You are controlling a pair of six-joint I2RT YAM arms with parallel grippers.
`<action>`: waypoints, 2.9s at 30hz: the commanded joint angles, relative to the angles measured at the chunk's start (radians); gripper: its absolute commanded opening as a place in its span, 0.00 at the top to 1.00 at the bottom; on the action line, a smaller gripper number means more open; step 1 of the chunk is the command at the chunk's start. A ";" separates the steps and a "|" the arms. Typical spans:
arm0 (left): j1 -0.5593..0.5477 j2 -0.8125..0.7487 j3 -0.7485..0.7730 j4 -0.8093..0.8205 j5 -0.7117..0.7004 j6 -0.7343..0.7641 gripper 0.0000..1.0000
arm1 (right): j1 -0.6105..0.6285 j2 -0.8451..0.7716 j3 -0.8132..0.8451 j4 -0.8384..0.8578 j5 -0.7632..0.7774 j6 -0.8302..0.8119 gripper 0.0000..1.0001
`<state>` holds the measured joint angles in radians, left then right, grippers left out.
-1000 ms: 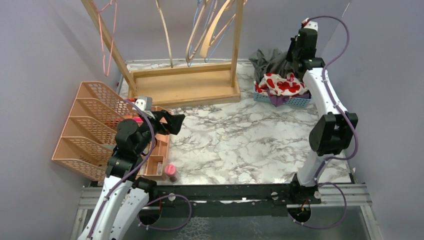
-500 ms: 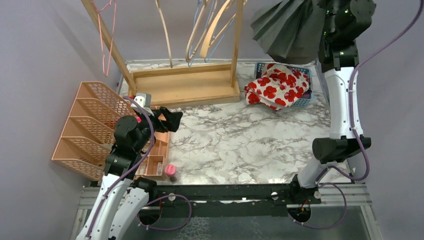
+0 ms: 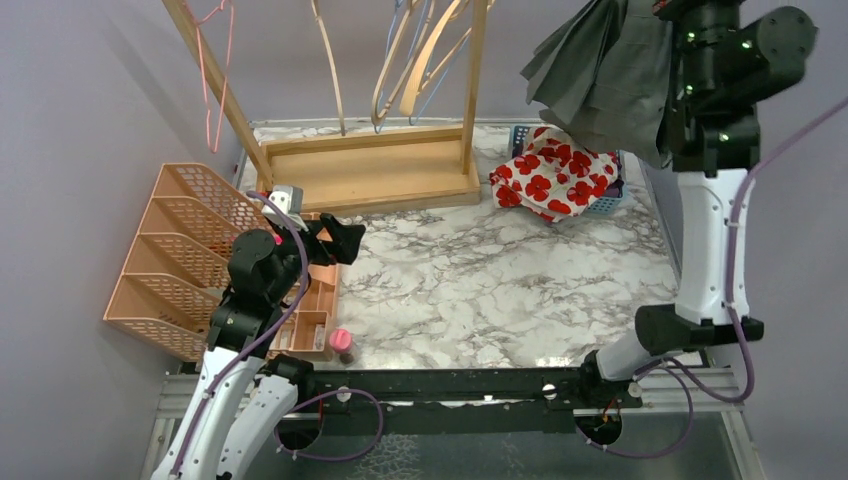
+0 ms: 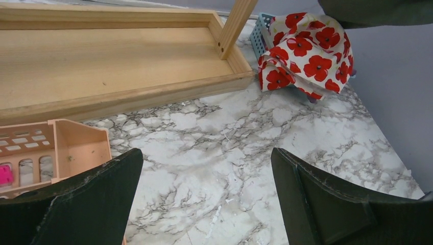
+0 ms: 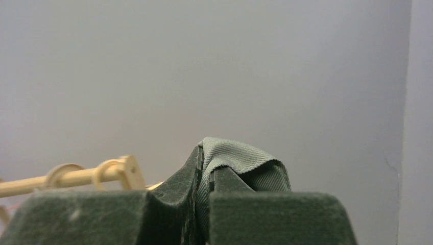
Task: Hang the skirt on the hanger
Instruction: Pick up the skirt from the bin, then place the skirt at the center of the board, then adjust the skirt at the center of the board.
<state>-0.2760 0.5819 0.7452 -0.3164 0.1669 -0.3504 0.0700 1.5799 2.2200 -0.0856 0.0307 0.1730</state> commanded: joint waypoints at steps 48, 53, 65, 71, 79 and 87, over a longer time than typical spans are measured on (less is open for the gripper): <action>0.002 0.051 0.000 0.052 -0.004 -0.001 0.01 | 0.740 -0.303 -1.303 0.003 -0.255 0.347 0.74; 0.002 0.064 -0.004 0.052 -0.008 0.002 0.01 | 0.740 -0.295 -1.253 -0.113 0.001 0.323 0.27; 0.001 0.130 -0.048 0.072 0.091 -0.088 0.01 | 0.687 -0.219 -1.130 -0.262 0.290 0.318 0.19; 0.001 0.237 -0.081 0.060 0.258 -0.170 0.07 | 0.673 -0.090 -1.081 -0.365 0.369 0.377 0.18; -0.030 0.339 -0.119 -0.006 0.339 -0.232 0.13 | 0.656 0.176 -0.910 -0.473 0.491 0.393 0.18; -0.111 0.353 -0.144 -0.003 0.386 -0.247 0.14 | 0.656 0.257 -0.864 -0.703 0.655 0.540 0.26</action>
<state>-0.3569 0.9279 0.6140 -0.3267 0.4870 -0.5762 0.7307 1.8416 1.3464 -0.6189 0.5472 0.6075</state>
